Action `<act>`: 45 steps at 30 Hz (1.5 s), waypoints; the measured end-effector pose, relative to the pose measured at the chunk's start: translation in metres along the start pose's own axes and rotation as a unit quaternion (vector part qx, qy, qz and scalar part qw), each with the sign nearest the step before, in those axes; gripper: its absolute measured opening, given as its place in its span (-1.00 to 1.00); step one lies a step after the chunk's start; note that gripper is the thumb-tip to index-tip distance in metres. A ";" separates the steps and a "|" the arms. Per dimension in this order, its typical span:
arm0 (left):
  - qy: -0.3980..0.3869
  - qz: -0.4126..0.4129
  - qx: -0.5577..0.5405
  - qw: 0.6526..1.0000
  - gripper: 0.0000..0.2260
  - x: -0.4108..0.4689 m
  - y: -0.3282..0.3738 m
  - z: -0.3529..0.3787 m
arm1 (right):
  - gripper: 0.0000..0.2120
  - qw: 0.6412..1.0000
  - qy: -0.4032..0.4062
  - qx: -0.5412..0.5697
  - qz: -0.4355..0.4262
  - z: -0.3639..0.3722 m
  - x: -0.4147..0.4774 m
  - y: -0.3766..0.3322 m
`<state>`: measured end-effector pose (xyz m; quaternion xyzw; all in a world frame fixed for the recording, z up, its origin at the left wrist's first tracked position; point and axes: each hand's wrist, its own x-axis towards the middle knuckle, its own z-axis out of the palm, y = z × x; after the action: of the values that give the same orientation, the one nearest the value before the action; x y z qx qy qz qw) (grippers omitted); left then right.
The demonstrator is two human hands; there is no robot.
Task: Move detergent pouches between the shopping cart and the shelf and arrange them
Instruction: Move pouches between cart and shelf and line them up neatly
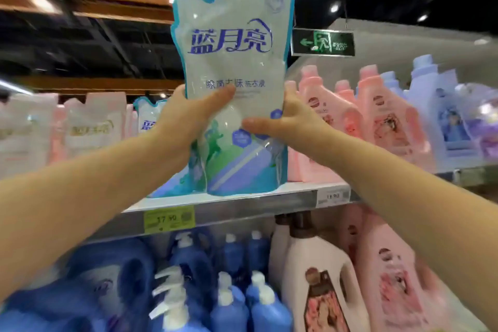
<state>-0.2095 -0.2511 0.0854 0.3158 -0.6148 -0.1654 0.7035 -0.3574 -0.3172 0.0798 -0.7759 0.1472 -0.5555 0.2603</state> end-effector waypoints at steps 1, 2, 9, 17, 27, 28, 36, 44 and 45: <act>-0.019 0.004 -0.007 1.000 -0.88 0.018 -0.008 -0.001 | -0.27 1.000 0.002 -0.016 -0.001 -0.003 0.016 0.007; -0.039 0.002 -0.012 0.999 -0.87 0.036 -0.017 -0.002 | -0.29 1.000 0.005 -0.026 -0.001 -0.007 0.029 0.014; -0.062 -0.091 -0.048 0.993 -0.73 0.097 -0.089 0.029 | -0.41 0.997 -0.043 -0.005 0.063 -0.040 0.076 0.086; -0.005 -0.159 -0.003 0.987 -0.84 0.109 -0.157 0.048 | -0.61 0.986 -0.124 -0.002 0.111 -0.054 0.079 0.159; -0.091 -0.236 0.232 0.939 -0.21 0.083 -0.154 0.041 | 0.05 0.930 -0.072 -0.357 0.057 -0.048 0.034 0.134; -0.089 -0.239 0.261 0.931 -0.08 0.080 -0.157 0.041 | 0.01 0.911 -0.098 -0.397 0.053 -0.044 0.031 0.136; -0.074 -0.275 0.228 0.931 -0.10 0.087 -0.176 0.041 | -0.01 0.885 -0.131 -0.440 0.072 -0.043 0.039 0.155; -0.074 -0.299 0.284 0.908 0.01 0.097 -0.187 0.041 | -0.02 0.862 -0.141 -0.481 0.078 -0.045 0.048 0.162; -0.078 -0.293 0.307 0.902 0.03 0.098 -0.189 0.040 | -0.02 0.857 -0.143 -0.489 0.079 -0.045 0.049 0.163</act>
<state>-0.2003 -0.4628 0.0391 0.6682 -0.5679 -0.1917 0.4409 -0.3732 -0.4876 0.0368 -0.8599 0.4220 -0.2724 -0.0912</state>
